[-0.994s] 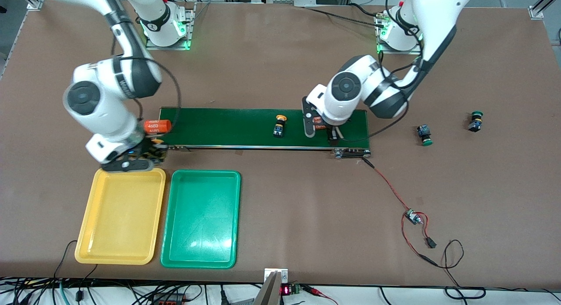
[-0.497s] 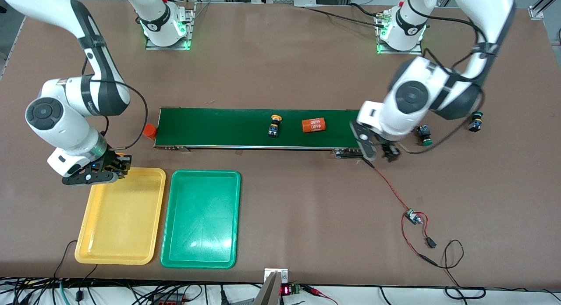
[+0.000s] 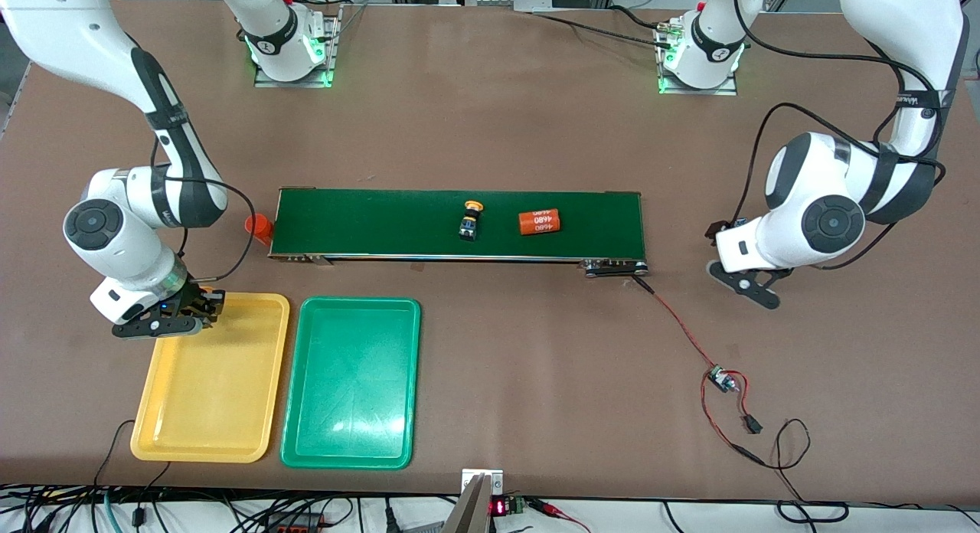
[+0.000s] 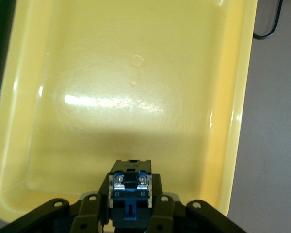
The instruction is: Sort buttons by color to trays
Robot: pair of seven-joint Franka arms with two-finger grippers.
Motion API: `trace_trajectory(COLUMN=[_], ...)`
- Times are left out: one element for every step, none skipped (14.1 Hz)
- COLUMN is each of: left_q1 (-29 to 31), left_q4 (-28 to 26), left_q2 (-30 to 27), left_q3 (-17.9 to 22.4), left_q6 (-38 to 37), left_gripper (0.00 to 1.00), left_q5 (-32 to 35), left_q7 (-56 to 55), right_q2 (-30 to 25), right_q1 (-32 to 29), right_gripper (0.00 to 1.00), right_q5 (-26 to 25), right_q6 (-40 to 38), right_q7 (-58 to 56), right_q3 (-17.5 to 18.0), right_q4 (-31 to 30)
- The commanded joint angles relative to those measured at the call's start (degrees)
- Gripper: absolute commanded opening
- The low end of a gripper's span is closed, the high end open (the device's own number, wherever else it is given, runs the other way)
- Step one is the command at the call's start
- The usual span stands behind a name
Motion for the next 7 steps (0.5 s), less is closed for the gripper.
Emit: trace_trajectory(left_q1=[-0.37, -0.37, -0.37, -0.37, -0.37, -0.45, -0.19], left_q4=[-0.3, -0.13, 0.05, 0.22, -0.12, -0.73, -2.31], left_q2=[0.73, 1.26, 2.3, 3.19, 2.76, 2.67, 2.67], left_q3=[3.82, 6.02, 8.82, 9.81, 9.73, 9.82, 9.82], left_q6=[-1.04, -1.04, -0.61, -0.78, -1.39, -2.26, -1.49], left_gripper=[1.0, 1.0, 1.0, 1.0, 1.0, 1.0, 1.0], left_q5=[-0.61, -0.61, -0.7, -0.26, -0.08, -0.34, -0.95], left_q7=[-6.52, -6.43, -6.43, -6.08, -5.03, -6.24, -7.99], right_q2=[3.34, 4.04, 4.4, 4.75, 5.1, 5.28, 5.37], right_q1=[0.15, 0.15, 0.15, 0.15, 0.15, 0.24, 0.24], right_gripper=[0.21, 0.22, 0.22, 0.23, 0.31, 0.41, 0.52], right_q5=[-1.66, -1.75, -1.75, -1.75, -1.84, -1.84, -1.75], right_q6=[4.55, 5.6, 6.05, 6.14, 6.4, 6.4, 6.4], right_q7=[-0.65, -0.65, -0.65, -0.65, -0.65, -0.65, -0.65], right_q3=[-1.84, -2.02, -2.02, -2.28, -2.63, -2.63, -2.72], right_q4=[0.87, 0.87, 0.96, 0.96, 1.22, 1.31, 1.4])
